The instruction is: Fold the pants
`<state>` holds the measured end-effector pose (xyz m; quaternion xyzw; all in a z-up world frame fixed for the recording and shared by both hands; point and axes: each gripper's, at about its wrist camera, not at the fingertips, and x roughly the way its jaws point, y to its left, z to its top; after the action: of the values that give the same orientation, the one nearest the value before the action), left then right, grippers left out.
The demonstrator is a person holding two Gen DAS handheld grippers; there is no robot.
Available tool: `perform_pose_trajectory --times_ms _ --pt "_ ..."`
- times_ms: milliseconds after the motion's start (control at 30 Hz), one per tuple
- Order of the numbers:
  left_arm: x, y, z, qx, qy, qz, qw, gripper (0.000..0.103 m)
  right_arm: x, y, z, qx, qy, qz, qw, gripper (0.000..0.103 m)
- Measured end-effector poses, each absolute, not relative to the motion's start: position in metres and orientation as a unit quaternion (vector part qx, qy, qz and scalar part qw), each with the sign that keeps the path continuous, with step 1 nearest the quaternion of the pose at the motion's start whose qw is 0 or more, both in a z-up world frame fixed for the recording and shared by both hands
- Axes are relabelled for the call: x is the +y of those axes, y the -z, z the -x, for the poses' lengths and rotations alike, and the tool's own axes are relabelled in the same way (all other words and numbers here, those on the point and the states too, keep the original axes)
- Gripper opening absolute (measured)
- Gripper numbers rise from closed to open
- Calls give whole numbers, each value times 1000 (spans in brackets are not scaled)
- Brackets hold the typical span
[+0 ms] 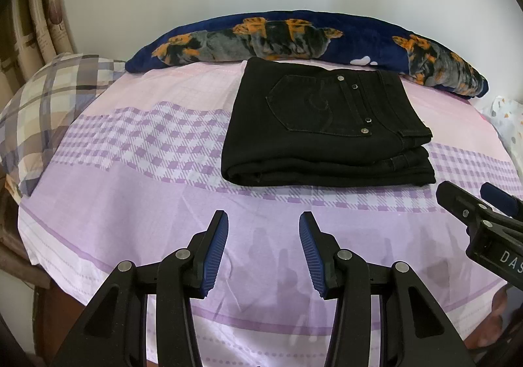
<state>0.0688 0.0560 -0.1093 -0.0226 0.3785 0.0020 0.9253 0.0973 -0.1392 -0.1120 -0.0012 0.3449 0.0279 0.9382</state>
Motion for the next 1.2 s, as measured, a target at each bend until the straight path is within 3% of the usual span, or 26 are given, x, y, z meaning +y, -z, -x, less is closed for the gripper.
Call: perform_pose_trajectory --times_ms 1200 --pt "55 107 -70 377 -4 18 926 47 -142 116 -100 352 -27 0 936 94"
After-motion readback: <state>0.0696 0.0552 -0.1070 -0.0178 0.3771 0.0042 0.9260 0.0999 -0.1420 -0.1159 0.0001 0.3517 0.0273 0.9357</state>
